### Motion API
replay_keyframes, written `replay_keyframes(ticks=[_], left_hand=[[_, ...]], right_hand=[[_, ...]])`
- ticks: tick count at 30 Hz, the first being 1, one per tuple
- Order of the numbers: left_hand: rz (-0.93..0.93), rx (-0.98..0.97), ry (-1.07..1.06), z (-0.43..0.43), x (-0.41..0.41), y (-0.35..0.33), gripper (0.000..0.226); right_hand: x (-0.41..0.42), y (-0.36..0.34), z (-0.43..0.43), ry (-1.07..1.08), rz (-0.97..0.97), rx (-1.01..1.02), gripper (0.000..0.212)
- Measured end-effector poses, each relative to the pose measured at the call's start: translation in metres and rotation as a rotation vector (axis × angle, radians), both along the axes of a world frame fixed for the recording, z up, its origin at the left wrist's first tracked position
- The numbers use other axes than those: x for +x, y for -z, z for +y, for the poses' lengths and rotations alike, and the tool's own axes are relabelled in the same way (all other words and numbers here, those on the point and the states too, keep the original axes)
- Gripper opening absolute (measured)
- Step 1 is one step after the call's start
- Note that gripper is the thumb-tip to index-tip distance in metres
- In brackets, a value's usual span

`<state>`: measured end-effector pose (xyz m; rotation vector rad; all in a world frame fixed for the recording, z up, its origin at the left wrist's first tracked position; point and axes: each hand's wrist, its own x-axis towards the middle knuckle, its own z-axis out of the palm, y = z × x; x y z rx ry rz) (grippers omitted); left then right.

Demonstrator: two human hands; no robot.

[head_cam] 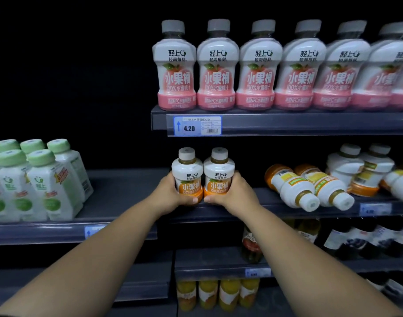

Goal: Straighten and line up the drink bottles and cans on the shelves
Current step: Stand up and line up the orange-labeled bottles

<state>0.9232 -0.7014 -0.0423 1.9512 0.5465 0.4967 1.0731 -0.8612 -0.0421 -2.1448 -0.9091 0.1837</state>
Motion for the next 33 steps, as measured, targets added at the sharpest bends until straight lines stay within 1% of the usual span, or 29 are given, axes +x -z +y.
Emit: replay_keyframes(ticks=[3, 6, 8, 10, 11, 13, 15, 17, 20, 25, 29, 33], left_hand=[[0.025, -0.005, -0.040, -0.001, -0.001, -0.002, 0.071], [0.089, 0.020, -0.031, -0.003, -0.006, -0.008, 0.067], [0.114, 0.074, -0.054, -0.010, -0.010, -0.008, 0.074], [0.084, 0.153, -0.148, -0.017, -0.014, -0.006, 0.082], [0.056, 0.207, -0.232, -0.022, -0.017, -0.006, 0.080], [-0.007, 0.333, -0.407, -0.037, -0.021, -0.011, 0.067], [-0.096, 0.441, -0.449, -0.054, -0.021, -0.018, 0.054], [-0.147, 0.506, -0.382, -0.075, -0.015, -0.022, 0.046], [-0.151, 0.532, -0.225, -0.105, 0.007, -0.023, 0.043], [-0.107, 0.555, -0.027, -0.150, 0.052, -0.015, 0.051], [-0.114, 0.569, 0.058, -0.182, 0.087, -0.009, 0.058], [-0.113, 0.652, 0.070, -0.201, 0.121, 0.000, 0.074]], right_hand=[[0.002, 0.003, 0.000, -0.023, -0.004, -0.011, 0.092], [0.006, 0.003, -0.002, -0.032, 0.010, -0.022, 0.088], [0.005, 0.004, -0.005, -0.041, 0.008, -0.012, 0.087], [0.004, 0.005, -0.009, -0.058, 0.013, 0.018, 0.086], [0.004, 0.005, -0.012, -0.060, 0.019, 0.057, 0.087], [0.003, 0.006, -0.019, -0.031, 0.036, 0.158, 0.092], [0.001, 0.004, -0.030, 0.011, 0.030, 0.259, 0.090], [-0.002, 0.004, -0.043, 0.047, -0.024, 0.385, 0.075], [-0.004, 0.006, -0.072, 0.121, -0.125, 0.581, 0.052], [0.012, 0.009, -0.131, 0.286, -0.101, 0.743, 0.040], [0.039, 0.013, -0.175, 0.470, -0.137, 0.703, 0.039], [0.073, 0.028, -0.198, 0.518, -0.023, 0.607, 0.053]])
